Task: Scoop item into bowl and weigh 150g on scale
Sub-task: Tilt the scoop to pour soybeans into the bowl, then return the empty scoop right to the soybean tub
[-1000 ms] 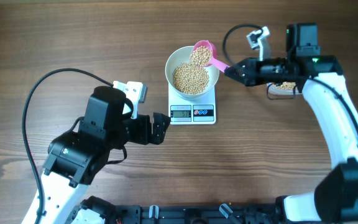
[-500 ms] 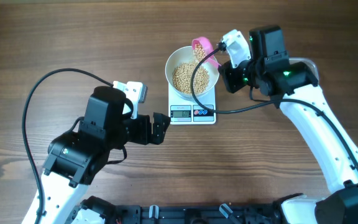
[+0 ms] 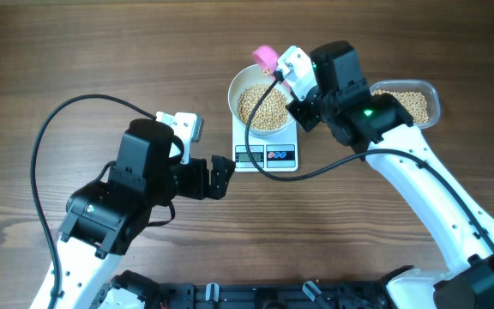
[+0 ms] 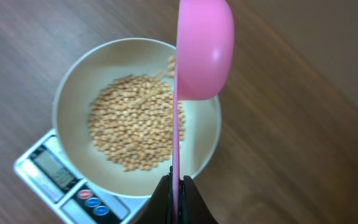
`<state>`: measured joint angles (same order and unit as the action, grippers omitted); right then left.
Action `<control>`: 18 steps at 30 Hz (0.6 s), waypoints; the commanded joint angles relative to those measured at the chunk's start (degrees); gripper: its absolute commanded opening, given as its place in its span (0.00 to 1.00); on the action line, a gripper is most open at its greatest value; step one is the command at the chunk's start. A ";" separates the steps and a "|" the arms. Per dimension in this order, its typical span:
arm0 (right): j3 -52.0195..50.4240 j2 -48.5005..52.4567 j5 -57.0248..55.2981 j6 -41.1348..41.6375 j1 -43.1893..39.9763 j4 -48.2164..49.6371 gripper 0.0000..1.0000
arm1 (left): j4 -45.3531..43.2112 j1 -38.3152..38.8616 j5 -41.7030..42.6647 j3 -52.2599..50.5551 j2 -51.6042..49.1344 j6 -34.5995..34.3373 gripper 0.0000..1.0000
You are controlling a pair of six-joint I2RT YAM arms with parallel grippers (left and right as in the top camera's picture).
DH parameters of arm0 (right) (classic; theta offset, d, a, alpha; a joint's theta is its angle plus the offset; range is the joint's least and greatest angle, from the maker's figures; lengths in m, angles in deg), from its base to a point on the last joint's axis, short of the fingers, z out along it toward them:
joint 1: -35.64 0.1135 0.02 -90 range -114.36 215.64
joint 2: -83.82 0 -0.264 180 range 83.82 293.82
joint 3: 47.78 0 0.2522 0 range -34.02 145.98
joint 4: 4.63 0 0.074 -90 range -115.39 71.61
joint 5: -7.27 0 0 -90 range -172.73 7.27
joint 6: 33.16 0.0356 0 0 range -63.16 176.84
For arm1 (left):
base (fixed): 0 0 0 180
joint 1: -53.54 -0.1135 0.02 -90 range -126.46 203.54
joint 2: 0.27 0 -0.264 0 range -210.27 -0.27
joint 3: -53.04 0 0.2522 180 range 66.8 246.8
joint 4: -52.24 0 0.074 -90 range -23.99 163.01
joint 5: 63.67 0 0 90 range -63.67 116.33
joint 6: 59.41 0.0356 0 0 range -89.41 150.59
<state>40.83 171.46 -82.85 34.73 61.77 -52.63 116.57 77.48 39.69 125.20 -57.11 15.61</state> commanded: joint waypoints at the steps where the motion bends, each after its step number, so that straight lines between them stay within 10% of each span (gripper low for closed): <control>1: 1.22 -0.87 -5.38 -1.40 0.87 0.81 0.04 | 0.00 0.33 0.50 -0.28 -0.17 -0.50 1.00; 10: 1.22 -0.92 1.60 5.55 0.90 0.61 0.04 | 0.00 0.33 0.50 -0.28 -0.17 -0.50 1.00; 18: 1.33 -5.99 36.39 22.14 -16.94 3.26 0.04 | 0.00 0.33 0.50 -0.28 -0.17 -0.50 1.00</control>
<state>40.83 170.47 -60.08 49.75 52.98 -51.66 116.59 77.48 39.69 125.20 -57.11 15.61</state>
